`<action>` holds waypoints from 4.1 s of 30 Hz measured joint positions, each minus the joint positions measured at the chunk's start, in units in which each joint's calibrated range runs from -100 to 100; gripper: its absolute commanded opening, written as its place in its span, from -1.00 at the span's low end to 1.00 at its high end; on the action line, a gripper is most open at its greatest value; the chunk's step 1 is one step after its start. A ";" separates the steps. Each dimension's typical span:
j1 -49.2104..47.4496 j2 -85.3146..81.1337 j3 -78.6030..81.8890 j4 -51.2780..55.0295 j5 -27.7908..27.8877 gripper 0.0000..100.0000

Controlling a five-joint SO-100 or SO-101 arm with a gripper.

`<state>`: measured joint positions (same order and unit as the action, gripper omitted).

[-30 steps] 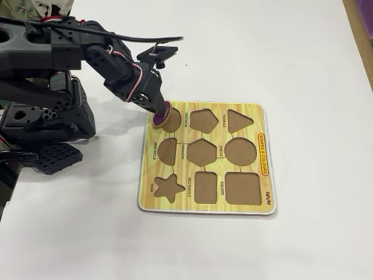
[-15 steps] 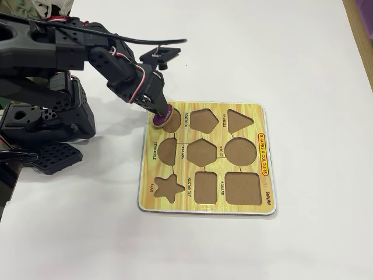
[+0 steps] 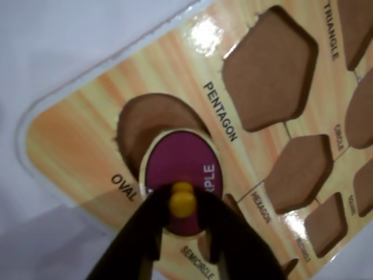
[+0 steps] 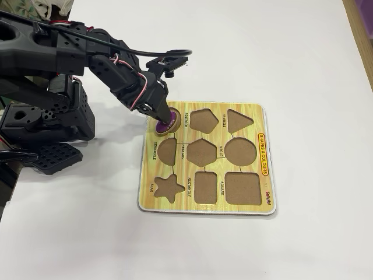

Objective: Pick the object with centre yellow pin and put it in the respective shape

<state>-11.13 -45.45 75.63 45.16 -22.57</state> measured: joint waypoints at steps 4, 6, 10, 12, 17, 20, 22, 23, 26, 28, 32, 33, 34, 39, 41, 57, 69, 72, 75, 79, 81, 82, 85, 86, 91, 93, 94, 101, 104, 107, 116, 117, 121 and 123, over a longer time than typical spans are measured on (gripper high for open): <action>0.00 0.09 0.00 -3.08 0.36 -0.99; -0.37 0.09 0.00 -3.08 0.36 -0.99; -2.43 0.09 0.00 -3.60 0.36 -0.99; -4.30 0.09 0.00 -3.60 0.36 -0.99; -8.33 0.09 0.00 -3.60 0.36 -0.99; -10.10 0.09 0.00 -3.60 0.36 -0.99; -11.23 0.09 0.00 -3.60 0.36 -0.99; -11.60 0.09 0.00 -3.60 0.36 -0.99; -11.60 0.09 0.00 -3.60 0.36 -0.99; -11.60 0.09 0.00 -3.60 0.36 -0.99; -11.41 0.00 0.09 -3.60 0.36 -0.99; -11.41 0.00 0.09 -3.60 0.36 -0.99; -11.41 0.00 0.27 -3.60 0.36 -0.99; -9.26 -0.09 0.90 -3.60 0.00 -0.99; -8.89 -0.09 0.90 -3.60 0.00 -0.99; -8.61 -0.17 1.26 -3.60 0.00 -0.99; -8.61 -1.20 2.43 -3.86 -0.05 -0.97; -8.61 -1.29 2.52 -3.86 -0.05 -0.97; -8.61 -1.29 2.52 -3.86 -0.05 -0.95; -8.61 -1.29 2.52 -3.86 -0.10 -0.71; -8.51 -0.34 2.61 -3.68 0.10 -0.64; -8.51 -0.34 2.61 -3.68 -0.36 -0.64; -8.51 -0.34 2.61 -3.68 -0.31 -0.63; -8.51 -0.34 2.61 -3.68 -0.31 -0.62; -8.51 -0.34 2.25 -3.94 -0.26 -0.62; -8.51 -0.26 1.08 -3.94 -0.31 -0.62; -8.42 -0.26 0.27 -3.94 -0.83 -0.62; -7.20 -0.95 -2.61 -3.94 -15.96 -0.64; -7.20 -4.21 -2.61 -3.94 -24.02 -0.64; -6.64 -7.82 -0.81 -3.94 -33.02 -0.64; 4.96 -17.53 2.61 -3.94 -42.59 -0.64; 6.17 -18.56 2.61 -3.94 -42.80 -0.64; 10.01 -23.28 3.96 -3.94 -42.95 -0.64; 11.51 -26.29 5.76 -3.94 -42.95 -0.64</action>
<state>0.37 -71.74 81.38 41.22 -65.52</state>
